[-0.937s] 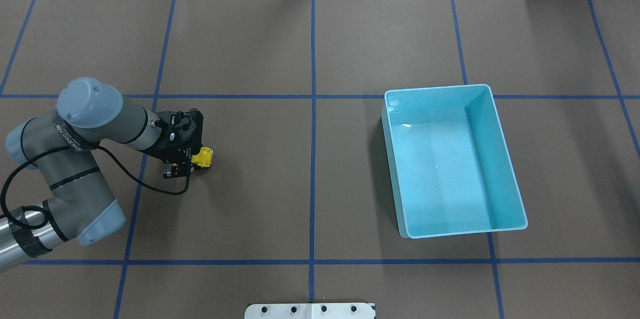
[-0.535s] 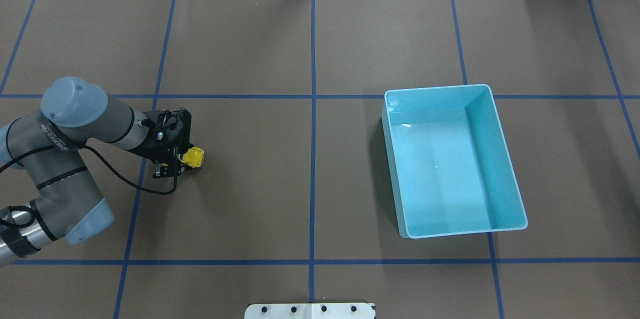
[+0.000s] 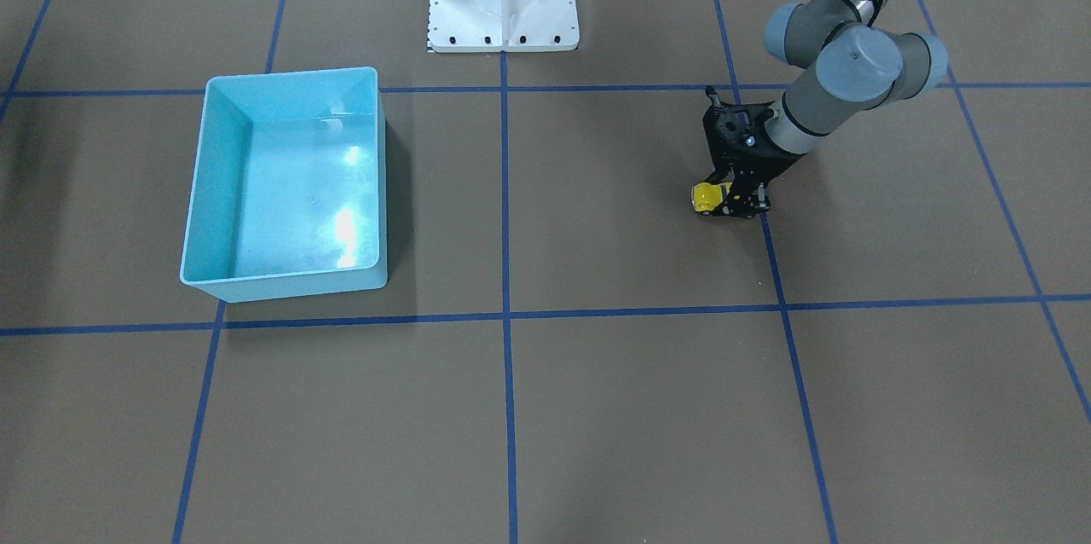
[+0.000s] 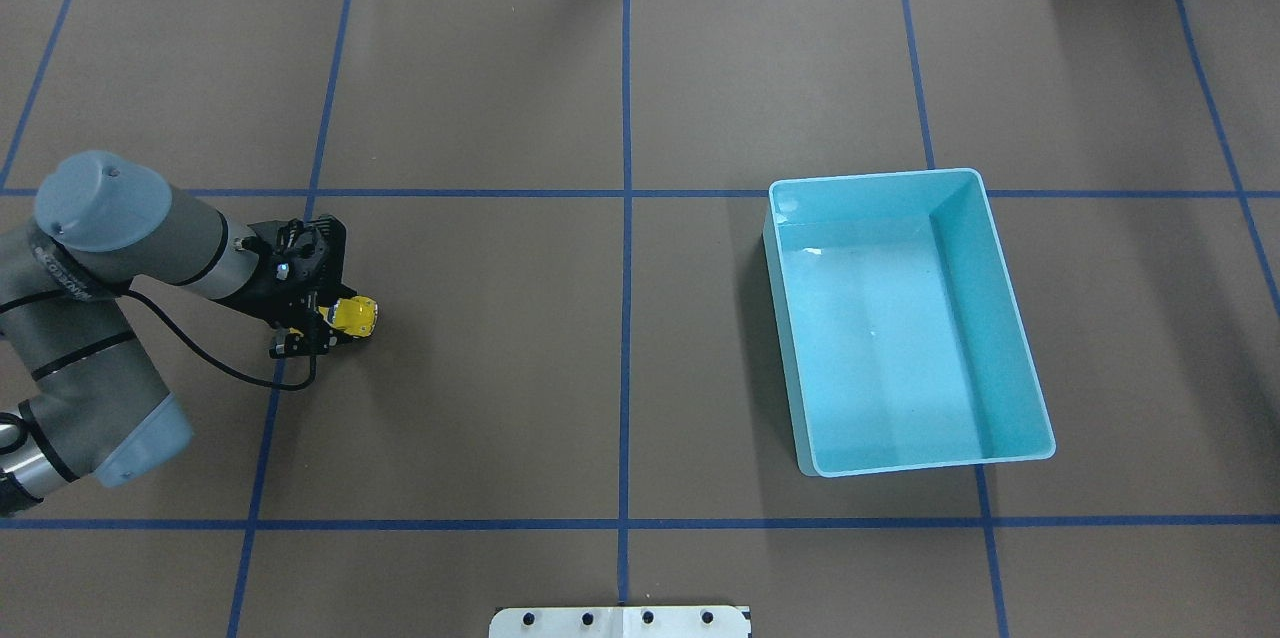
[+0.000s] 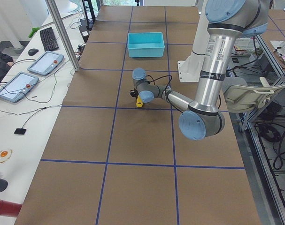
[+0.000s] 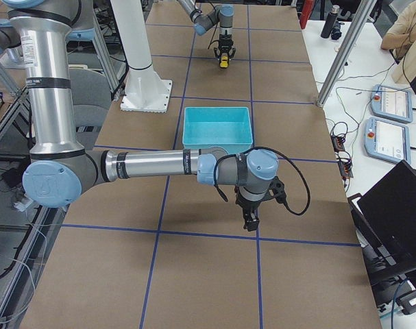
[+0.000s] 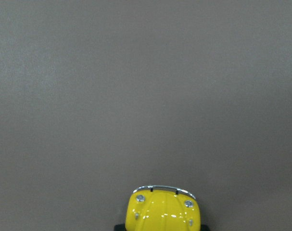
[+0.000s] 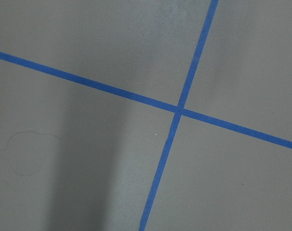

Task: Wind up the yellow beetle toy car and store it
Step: 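Open the left gripper and lift it off the car, then withdraw the left arm as the car rolls toward the blue bin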

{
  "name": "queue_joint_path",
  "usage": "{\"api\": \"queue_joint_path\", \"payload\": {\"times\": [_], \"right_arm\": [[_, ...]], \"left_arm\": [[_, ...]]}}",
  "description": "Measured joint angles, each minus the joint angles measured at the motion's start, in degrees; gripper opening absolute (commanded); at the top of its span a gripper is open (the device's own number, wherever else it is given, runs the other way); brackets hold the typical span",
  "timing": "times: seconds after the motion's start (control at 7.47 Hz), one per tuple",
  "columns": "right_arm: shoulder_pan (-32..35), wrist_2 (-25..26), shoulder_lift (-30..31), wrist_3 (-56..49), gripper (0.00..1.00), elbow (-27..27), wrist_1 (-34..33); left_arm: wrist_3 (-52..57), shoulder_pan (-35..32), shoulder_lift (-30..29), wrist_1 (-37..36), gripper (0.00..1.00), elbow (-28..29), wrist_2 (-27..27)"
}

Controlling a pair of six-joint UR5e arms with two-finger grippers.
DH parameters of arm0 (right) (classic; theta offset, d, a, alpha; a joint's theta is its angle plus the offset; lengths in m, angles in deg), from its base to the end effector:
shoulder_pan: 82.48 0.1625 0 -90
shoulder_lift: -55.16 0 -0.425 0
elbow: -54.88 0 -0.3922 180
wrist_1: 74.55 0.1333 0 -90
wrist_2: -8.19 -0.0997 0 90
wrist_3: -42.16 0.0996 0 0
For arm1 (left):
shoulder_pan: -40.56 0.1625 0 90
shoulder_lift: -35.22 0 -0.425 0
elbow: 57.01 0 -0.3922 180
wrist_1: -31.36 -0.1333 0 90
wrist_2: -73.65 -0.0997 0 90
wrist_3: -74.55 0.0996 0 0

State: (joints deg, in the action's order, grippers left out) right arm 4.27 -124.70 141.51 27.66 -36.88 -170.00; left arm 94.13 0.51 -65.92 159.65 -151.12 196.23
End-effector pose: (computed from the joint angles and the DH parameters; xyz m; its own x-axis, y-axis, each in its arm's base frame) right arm 0.0361 -0.5200 0.6227 0.6940 -0.2897 0.6591 0.2380 0.9563 0.1697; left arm 0.3983 -0.4389 0.4460 0.0461 0.9984 -0.0320 -0.4992 0.0507 0.8650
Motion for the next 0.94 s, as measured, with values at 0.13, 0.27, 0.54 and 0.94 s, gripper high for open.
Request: {"api": "queue_joint_path", "payload": {"times": [0.13,0.27,0.54,0.94], "right_arm": [[0.0,0.0,0.0,0.0,1.00,0.0,0.0],[0.0,0.0,0.0,0.0,1.00,0.0,0.0],[0.0,0.0,0.0,0.0,1.00,0.0,0.0],[0.0,0.0,0.0,0.0,1.00,0.0,0.0]], "left_arm": [[-0.1,-0.5,1.3,2.2,1.00,0.2,0.8],[-0.1,-1.1,2.0,3.3,1.00,0.3,1.7],[0.1,-2.0,2.8,4.3,1.00,0.4,3.0],[0.3,-4.1,3.3,5.4,1.00,0.7,5.3]]}}
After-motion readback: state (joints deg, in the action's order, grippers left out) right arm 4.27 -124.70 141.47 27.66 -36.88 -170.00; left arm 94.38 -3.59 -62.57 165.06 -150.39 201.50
